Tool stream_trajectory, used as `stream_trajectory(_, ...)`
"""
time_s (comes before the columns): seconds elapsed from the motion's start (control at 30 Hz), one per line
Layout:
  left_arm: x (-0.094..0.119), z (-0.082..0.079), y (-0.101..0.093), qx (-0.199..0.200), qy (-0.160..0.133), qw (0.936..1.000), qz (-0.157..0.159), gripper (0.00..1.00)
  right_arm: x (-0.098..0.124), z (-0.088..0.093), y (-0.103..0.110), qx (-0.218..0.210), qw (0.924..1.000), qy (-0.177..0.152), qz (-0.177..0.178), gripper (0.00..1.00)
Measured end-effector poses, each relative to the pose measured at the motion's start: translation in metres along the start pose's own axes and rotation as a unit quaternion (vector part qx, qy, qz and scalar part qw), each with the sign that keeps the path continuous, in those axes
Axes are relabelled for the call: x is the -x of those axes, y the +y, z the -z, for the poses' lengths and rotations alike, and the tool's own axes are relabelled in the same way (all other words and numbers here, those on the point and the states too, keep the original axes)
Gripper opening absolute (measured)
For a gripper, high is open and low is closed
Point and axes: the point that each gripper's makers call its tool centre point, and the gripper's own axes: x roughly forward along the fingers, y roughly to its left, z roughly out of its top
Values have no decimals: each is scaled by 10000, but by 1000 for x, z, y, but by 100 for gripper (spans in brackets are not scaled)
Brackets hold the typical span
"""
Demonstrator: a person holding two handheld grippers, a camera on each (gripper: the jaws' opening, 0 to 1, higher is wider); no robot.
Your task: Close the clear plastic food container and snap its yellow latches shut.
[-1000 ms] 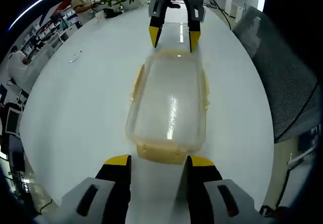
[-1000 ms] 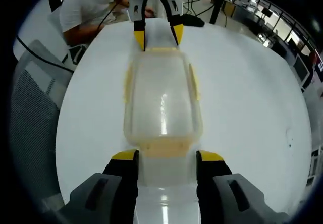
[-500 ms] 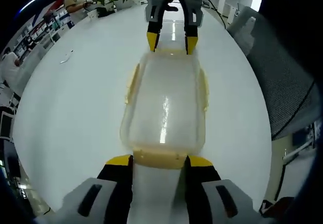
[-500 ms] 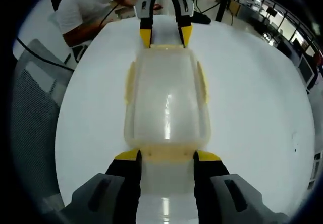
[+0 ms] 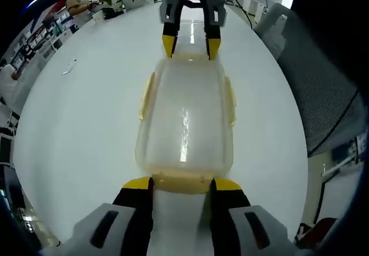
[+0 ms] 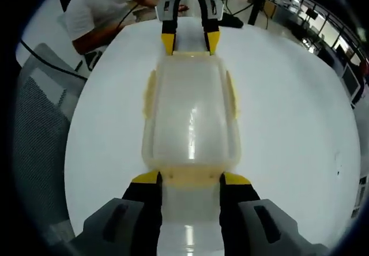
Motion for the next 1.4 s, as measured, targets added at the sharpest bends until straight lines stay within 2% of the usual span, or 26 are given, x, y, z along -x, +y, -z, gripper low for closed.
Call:
stream_trajectory(0.23,6,2,-5,13,101,9999,43,32,3,-4,6,1,10000,-31,-24,34)
stream_trajectory(0.63,26,-3,-12,16,69,9999,-79,32,17,-12,14,48,9999,-134,0,34)
stream_trajectory(1.4,58,-32,-30,49,47,9997,-214,31,62,-14,28,173,9994,-284,-13,34)
